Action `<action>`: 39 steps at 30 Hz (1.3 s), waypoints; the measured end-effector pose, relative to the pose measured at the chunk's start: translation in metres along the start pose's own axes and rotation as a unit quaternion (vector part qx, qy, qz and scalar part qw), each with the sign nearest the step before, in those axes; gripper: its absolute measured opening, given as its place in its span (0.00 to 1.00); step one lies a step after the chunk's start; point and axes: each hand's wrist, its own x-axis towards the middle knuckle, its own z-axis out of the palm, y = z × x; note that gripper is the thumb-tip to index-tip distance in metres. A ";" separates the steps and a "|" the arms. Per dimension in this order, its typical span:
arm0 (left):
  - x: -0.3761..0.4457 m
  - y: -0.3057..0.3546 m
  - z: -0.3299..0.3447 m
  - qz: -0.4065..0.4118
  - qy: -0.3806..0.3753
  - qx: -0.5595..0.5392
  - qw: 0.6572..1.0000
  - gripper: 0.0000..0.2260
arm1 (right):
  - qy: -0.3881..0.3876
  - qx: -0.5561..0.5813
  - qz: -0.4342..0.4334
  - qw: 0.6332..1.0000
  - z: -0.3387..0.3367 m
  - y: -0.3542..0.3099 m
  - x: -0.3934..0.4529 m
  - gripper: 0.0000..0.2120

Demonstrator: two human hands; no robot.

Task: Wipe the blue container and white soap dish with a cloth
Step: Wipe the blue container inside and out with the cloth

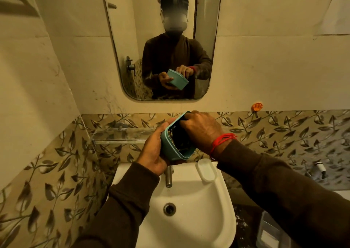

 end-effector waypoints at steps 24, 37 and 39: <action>-0.005 -0.003 -0.009 0.058 -0.043 -0.020 0.997 0.19 | -0.068 0.184 -0.067 0.978 -0.010 -0.012 -0.019 0.13; -0.010 -0.004 -0.008 0.039 -0.018 -0.032 0.999 0.20 | 0.056 0.259 0.059 0.962 -0.002 -0.014 -0.013 0.15; -0.009 -0.004 -0.012 0.037 -0.020 -0.043 0.998 0.20 | 0.024 0.289 -0.007 0.957 -0.004 -0.022 -0.016 0.17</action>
